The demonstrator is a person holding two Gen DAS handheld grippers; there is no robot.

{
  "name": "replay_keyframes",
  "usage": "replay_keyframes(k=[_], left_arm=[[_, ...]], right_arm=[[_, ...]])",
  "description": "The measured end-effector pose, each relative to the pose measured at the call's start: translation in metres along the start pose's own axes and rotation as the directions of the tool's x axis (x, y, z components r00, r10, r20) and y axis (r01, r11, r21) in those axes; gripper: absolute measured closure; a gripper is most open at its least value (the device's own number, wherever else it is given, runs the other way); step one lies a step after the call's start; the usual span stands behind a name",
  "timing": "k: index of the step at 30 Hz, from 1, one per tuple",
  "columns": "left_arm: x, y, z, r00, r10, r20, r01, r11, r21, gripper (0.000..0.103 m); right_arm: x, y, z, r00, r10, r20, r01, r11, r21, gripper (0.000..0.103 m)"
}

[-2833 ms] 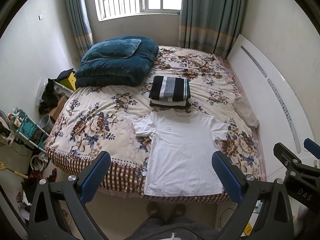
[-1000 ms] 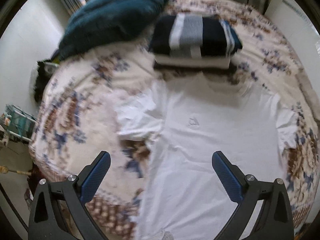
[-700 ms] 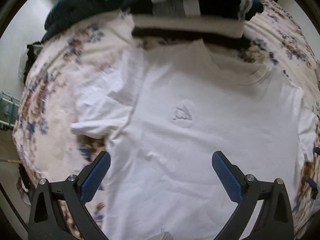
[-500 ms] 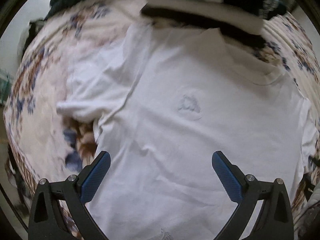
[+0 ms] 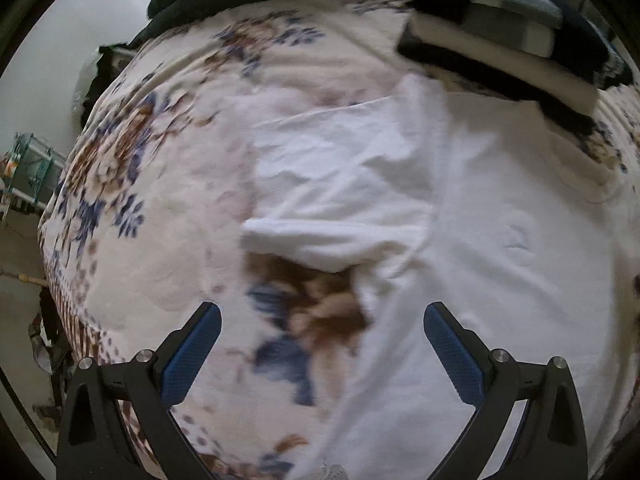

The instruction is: Fold small clothes

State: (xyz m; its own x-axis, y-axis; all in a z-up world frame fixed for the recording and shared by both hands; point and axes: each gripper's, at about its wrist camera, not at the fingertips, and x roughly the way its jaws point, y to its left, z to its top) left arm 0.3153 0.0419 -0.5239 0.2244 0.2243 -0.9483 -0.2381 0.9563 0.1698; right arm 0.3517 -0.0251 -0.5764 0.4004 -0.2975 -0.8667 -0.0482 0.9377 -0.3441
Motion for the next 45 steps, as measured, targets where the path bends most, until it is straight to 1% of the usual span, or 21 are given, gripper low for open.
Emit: replay_keyframes(k=[2,5,7,9,13,14,16,19,21,22,23,25,26,28,31,33,35,41,42,44,45], left_arm=[[0.008,0.017,-0.004,1.000,0.009,-0.022,-0.010,1.000,-0.030,0.000],[0.014,0.038,-0.008,0.999,0.015,-0.041,-0.018,0.997,-0.072,0.000],[0.019,0.052,-0.010,0.998,0.003,-0.063,-0.010,0.994,-0.106,0.000],[0.025,0.063,-0.010,0.996,-0.021,-0.083,0.009,0.990,-0.143,0.000],[0.044,0.086,-0.006,0.974,-0.196,-0.110,0.157,0.945,-0.288,0.000],[0.051,0.092,-0.005,0.959,-0.260,-0.112,0.208,0.916,-0.344,0.000],[0.069,0.108,0.000,0.891,-0.447,-0.080,0.348,0.786,-0.511,0.000],[0.091,0.118,0.005,0.798,-0.603,0.001,0.451,0.595,-0.665,0.005],[0.102,0.121,0.011,0.774,-0.630,0.061,0.472,0.511,-0.718,0.012],[0.109,0.121,0.016,0.779,-0.621,0.084,0.471,0.491,-0.733,0.030],[0.112,0.120,0.020,0.788,-0.610,0.084,0.461,0.495,-0.736,0.045],[0.118,0.117,0.030,0.802,-0.592,0.082,0.450,0.508,-0.734,0.093],[0.115,0.116,0.035,0.813,-0.577,0.082,0.447,0.527,-0.722,0.095],[0.101,0.107,0.048,0.851,-0.517,0.090,0.444,0.617,-0.650,0.096],[0.052,0.066,0.065,0.915,-0.373,0.155,0.404,0.850,-0.339,0.096],[0.025,0.025,0.064,0.917,-0.347,0.195,0.373,0.921,-0.116,0.096],[0.011,-0.018,0.056,0.915,-0.364,0.175,0.360,0.931,0.055,0.096],[0.001,-0.110,0.003,0.893,-0.448,0.032,0.410,0.842,0.350,0.091],[-0.001,-0.113,-0.001,0.893,-0.450,0.023,0.412,0.837,0.360,0.085],[-0.002,-0.109,-0.006,0.903,-0.429,0.006,0.400,0.845,0.354,0.051],[-0.003,-0.101,-0.008,0.905,-0.426,0.004,0.399,0.852,0.339,0.025]], right_arm=[[0.009,0.044,-0.008,0.999,0.011,-0.040,-0.016,0.990,-0.140,0.100],[0.021,0.087,-0.025,0.987,0.034,-0.158,-0.071,0.970,-0.234,0.086],[0.008,0.091,-0.032,0.982,0.089,-0.165,-0.122,0.971,-0.205,0.081],[-0.007,0.085,-0.041,0.966,0.173,-0.191,-0.202,0.969,-0.143,0.053],[-0.023,0.057,-0.043,0.942,0.252,-0.220,-0.252,0.967,0.028,0.050],[-0.021,0.049,-0.044,0.936,0.257,-0.242,-0.245,0.966,0.080,0.049],[-0.019,0.040,-0.041,0.927,0.264,-0.265,-0.231,0.961,0.150,0.049],[-0.008,0.020,-0.044,0.914,0.268,-0.306,-0.187,0.945,0.269,0.049],[0.000,0.008,-0.050,0.902,0.274,-0.335,-0.150,0.924,0.351,0.049],[0.006,0.002,-0.050,0.897,0.277,-0.344,-0.137,0.915,0.380,0.049],[0.009,-0.004,-0.054,0.892,0.287,-0.350,-0.124,0.899,0.419,0.049],[0.011,-0.010,-0.057,0.888,0.288,-0.359,-0.104,0.885,0.454,0.049],[0.013,-0.015,-0.059,0.887,0.291,-0.359,-0.096,0.876,0.472,0.049],[0.013,-0.022,-0.062,0.888,0.286,-0.359,-0.086,0.872,0.482,0.049],[0.015,-0.033,-0.062,0.894,0.273,-0.354,-0.076,0.874,0.481,0.049],[0.014,-0.037,-0.063,0.899,0.265,-0.350,-0.069,0.873,0.483,0.049],[0.013,-0.046,-0.071,0.899,0.260,-0.352,-0.057,0.867,0.494,0.049],[0.015,-0.084,-0.094,0.890,0.270,-0.368,-0.027,0.836,0.548,0.049],[0.014,-0.089,-0.097,0.889,0.270,-0.370,-0.024,0.833,0.552,0.049],[0.011,-0.103,-0.106,0.887,0.281,-0.367,-0.029,0.826,0.562,0.049],[0.011,-0.111,-0.107,0.885,0.286,-0.368,-0.033,0.825,0.564,0.049]])
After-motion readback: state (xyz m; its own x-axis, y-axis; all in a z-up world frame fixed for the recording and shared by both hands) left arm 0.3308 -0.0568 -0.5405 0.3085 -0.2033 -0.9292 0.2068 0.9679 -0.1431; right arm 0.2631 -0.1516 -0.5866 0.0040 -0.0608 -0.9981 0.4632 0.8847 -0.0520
